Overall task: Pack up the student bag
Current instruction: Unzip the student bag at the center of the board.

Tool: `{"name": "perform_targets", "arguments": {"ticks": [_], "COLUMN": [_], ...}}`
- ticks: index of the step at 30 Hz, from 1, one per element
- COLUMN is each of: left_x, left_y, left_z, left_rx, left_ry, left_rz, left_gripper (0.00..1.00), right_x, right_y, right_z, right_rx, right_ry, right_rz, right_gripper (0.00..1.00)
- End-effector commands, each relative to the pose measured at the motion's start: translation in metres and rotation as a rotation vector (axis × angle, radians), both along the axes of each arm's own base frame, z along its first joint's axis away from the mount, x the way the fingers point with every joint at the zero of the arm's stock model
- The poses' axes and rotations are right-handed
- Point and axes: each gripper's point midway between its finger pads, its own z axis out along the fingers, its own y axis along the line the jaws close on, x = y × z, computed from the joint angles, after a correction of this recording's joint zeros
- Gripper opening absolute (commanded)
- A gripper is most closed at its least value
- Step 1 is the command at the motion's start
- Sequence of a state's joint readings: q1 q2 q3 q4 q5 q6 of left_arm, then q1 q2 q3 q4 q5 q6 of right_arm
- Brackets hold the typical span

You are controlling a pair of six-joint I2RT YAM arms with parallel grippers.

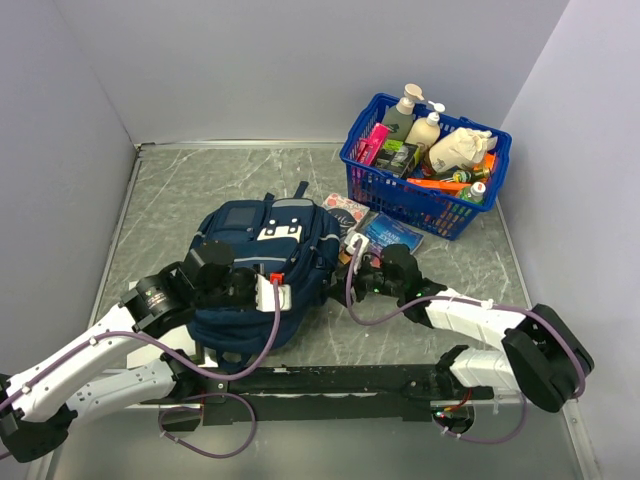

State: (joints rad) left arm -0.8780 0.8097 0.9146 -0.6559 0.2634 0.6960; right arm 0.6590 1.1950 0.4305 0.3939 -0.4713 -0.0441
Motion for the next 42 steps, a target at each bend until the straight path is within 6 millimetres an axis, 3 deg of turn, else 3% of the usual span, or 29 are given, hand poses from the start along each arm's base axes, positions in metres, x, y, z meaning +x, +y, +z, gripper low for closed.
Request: {"name": "perform_targets", "arguments": {"ticks": [1, 9, 18, 24, 29, 41, 42], "left_x": [0.01, 0.01, 0.008, 0.008, 0.015, 0.036, 0.04], "left_y": [-0.018, -0.018, -0.018, -0.017, -0.016, -0.04, -0.044], "left_z": [0.072, 0.08, 0.075, 0.075, 0.072, 0.03, 0.035], "left_rx": [-0.188, -0.208, -0.215, -0.223, -0.229, -0.283, -0.313], "left_ry": [-0.171, -0.17, -0.15, -0.147, -0.15, 0.12, 0.121], "left_rz": [-0.041, -0.036, -0.038, -0.032, 0.002, 0.186, 0.198], "left_gripper": [0.01, 0.01, 0.01, 0.01, 0.01, 0.01, 0.01], "right_x": [0.001, 0.014, 0.021, 0.013, 0.003, -0.053, -0.056], "right_y": [0.016, 0.03, 0.036, 0.036, 0.035, 0.035, 0.034], "right_z": [0.01, -0.002, 0.016, 0.013, 0.014, 0.018, 0.023], "right_rx": [0.06, 0.041, 0.121, 0.154, 0.159, 0.108, 0.119], "right_ry": [-0.017, -0.004, -0.088, -0.088, -0.09, -0.042, -0.047], "right_rz": [0.033, 0.012, -0.037, -0.026, -0.007, 0.037, 0.038], "right_gripper": [0.67, 0.6, 0.29, 0.15, 0.0, 0.0, 0.0]}}
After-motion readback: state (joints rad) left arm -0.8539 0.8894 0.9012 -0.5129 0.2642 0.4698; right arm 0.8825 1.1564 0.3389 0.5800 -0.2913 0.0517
